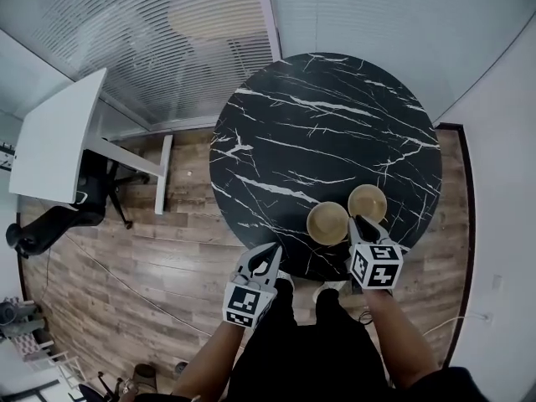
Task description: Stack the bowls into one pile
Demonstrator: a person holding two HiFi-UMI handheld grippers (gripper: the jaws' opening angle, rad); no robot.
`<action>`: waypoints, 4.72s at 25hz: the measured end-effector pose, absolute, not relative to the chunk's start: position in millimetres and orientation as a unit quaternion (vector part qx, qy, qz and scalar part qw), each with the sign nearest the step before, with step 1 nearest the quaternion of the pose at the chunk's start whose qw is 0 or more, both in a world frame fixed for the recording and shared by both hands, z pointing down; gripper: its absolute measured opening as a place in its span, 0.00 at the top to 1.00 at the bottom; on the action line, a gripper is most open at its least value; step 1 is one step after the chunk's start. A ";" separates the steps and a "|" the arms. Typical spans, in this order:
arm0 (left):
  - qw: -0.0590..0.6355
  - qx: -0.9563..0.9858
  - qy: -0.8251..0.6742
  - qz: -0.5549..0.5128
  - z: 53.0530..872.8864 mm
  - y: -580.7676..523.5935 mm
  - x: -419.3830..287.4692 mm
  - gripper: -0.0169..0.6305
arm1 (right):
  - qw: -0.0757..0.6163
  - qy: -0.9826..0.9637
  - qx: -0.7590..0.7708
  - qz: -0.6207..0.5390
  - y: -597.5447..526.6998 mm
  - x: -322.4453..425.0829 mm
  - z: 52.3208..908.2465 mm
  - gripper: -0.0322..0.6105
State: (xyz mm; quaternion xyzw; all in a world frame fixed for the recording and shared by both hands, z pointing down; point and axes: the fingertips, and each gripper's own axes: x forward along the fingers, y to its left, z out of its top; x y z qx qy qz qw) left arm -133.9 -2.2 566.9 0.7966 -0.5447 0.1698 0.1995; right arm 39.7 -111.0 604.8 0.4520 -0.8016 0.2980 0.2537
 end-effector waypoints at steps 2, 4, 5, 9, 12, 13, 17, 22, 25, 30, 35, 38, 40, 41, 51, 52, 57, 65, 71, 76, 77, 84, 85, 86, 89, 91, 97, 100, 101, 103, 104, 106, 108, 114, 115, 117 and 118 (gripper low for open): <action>0.196 0.802 -0.538 0.170 563.8 -5.9 -129.1 0.95 | 0.248 -0.805 0.453 0.292 -109.5 42.2 597.9 0.87; 0.186 0.810 -0.530 0.166 556.6 -11.6 -122.4 0.95 | 0.242 -0.807 0.455 0.288 -106.4 47.0 591.5 0.89; 0.184 0.814 -0.526 0.163 553.2 -14.6 -119.2 0.95 | 0.239 -0.808 0.457 0.286 -104.8 49.8 588.2 0.90; 0.207 0.816 -0.522 0.136 547.2 -22.7 -111.5 0.95 | 0.220 -0.814 0.466 0.269 -100.6 62.8 573.0 0.93; 0.206 0.824 -0.512 0.130 542.3 -28.5 -101.7 0.95 | 0.206 -0.813 0.477 0.262 -98.0 74.4 563.0 0.93; 0.204 0.827 -0.507 0.132 541.8 -29.7 -97.8 0.95 | 0.204 -0.812 0.481 0.261 -97.0 78.3 561.0 0.93; 0.202 0.838 -0.488 0.135 543.1 -36.6 -80.5 0.95 | 0.204 -0.805 0.492 0.260 -95.1 94.0 559.5 0.93; 0.203 0.845 -0.477 0.133 544.4 -44.8 -68.0 0.95 | 0.201 -0.796 0.505 0.267 -94.5 105.2 565.7 0.93; 0.202 0.846 -0.475 0.135 544.5 -47.1 -64.2 0.95 | 0.201 -0.792 0.508 0.272 -95.9 107.5 568.9 0.93; 0.206 0.846 -0.474 0.135 545.8 -48.2 -60.1 0.95 | 0.202 -0.785 0.514 0.282 -101.0 109.7 576.7 0.93; 0.214 0.844 -0.473 0.132 548.9 -54.4 -55.7 0.95 | 0.205 -0.769 0.526 0.300 -107.1 121.0 594.1 0.93; 0.217 0.843 -0.472 0.136 552.6 -57.6 -56.5 0.95 | 0.206 -0.761 0.532 0.310 -110.6 127.8 603.4 0.93; 0.217 0.842 -0.474 0.137 554.3 -60.9 -58.4 0.95 | 0.203 -0.753 0.539 0.318 -114.8 132.7 609.9 0.93; 0.218 0.842 -0.475 0.138 555.2 -62.8 -59.3 0.95 | 0.203 -0.749 0.541 0.322 -117.1 135.1 613.4 0.93; 0.220 0.838 -0.477 0.150 564.9 -85.9 -61.0 0.95 | 0.226 -0.729 0.530 0.369 -135.5 139.0 651.4 0.78; 0.220 0.838 -0.476 0.151 565.7 -88.3 -61.1 0.95 | 0.225 -0.725 0.530 0.378 -137.2 139.3 654.4 0.78; 0.224 0.838 -0.473 0.156 571.6 -98.2 -58.1 0.95 | 0.222 -0.709 0.528 0.413 -145.1 142.1 665.9 0.79; 0.223 0.835 -0.478 0.159 575.1 -110.8 -63.7 0.95 | 0.228 -0.705 0.520 0.425 -155.6 135.0 676.6 0.82; 0.228 0.830 -0.481 0.164 579.6 -110.1 -69.2 0.95 | 0.239 -0.704 0.521 0.419 -159.2 135.4 680.6 0.87; 0.228 0.831 -0.481 0.163 579.4 -112.6 -70.8 0.95 | 0.241 -0.706 0.520 0.417 -162.9 134.5 679.6 0.90; 0.228 0.831 -0.481 0.163 579.2 -112.9 -70.9 0.95 | 0.242 -0.706 0.519 0.417 -163.1 134.9 679.5 0.90; 0.224 0.831 -0.482 0.166 579.3 -112.4 -73.4 0.95 | 0.242 -0.707 0.524 0.409 -164.7 140.0 675.3 0.91; 0.223 0.830 -0.483 0.167 579.4 -111.6 -74.4 0.95 | 0.242 -0.707 0.526 0.406 -165.1 140.6 673.4 0.91; 0.222 0.830 -0.484 0.168 579.6 -111.1 -75.3 0.95 | 0.242 -0.708 0.527 0.403 -165.6 141.2 671.4 0.91; 0.221 0.830 -0.484 0.167 579.0 -109.7 -75.8 0.95 | 0.236 -0.708 0.532 0.400 -167.2 143.2 665.3 0.91; 0.221 0.830 -0.484 0.165 578.8 -108.1 -74.9 0.95 | 0.232 -0.708 0.535 0.398 -167.5 144.6 660.8 0.91; 0.218 0.831 -0.487 0.158 574.8 -104.9 -70.9 0.95 | 0.216 -0.719 0.533 0.390 -169.9 141.8 638.2 0.91; 0.217 0.830 -0.491 0.154 572.3 -101.8 -71.6 0.95 | 0.210 -0.728 0.527 0.385 -170.7 135.2 628.5 0.91; 0.217 0.829 -0.493 0.152 571.4 -100.3 -72.1 0.95 | 0.209 -0.731 0.524 0.384 -170.6 132.5 625.5 0.91; 0.216 0.827 -0.497 0.150 569.9 -96.8 -74.0 0.95 | 0.208 -0.737 0.518 0.381 -170.0 127.1 619.9 0.91; 0.216 0.826 -0.500 0.149 569.3 -94.9 -75.6 0.95 | 0.208 -0.740 0.515 0.380 -169.3 123.8 617.3 0.91; 0.216 0.822 -0.506 0.147 568.5 -90.9 -80.7 0.95 | 0.208 -0.745 0.507 0.380 -167.1 115.4 613.1 0.91; 0.212 0.818 -0.515 0.146 566.4 -87.9 -88.2 0.95 | 0.209 -0.751 0.497 0.381 -164.9 104.6 609.8 0.91; 0.196 0.804 -0.545 0.135 556.5 -82.4 -107.5 0.95 | 0.222 -0.772 0.463 0.375 -155.9 70.2 607.9 0.91; 0.196 0.802 -0.548 0.133 556.3 -80.6 -109.1 0.95 | 0.226 -0.775 0.457 0.374 -154.3 65.5 608.5 0.91; 0.197 0.800 -0.551 0.132 556.6 -75.6 -112.0 0.95 | 0.232 -0.778 0.449 0.372 -151.1 57.5 609.5 0.91; 0.196 0.799 -0.552 0.134 556.8 -72.3 -114.2 0.95 | 0.235 -0.779 0.445 0.373 -148.7 53.1 610.7 0.91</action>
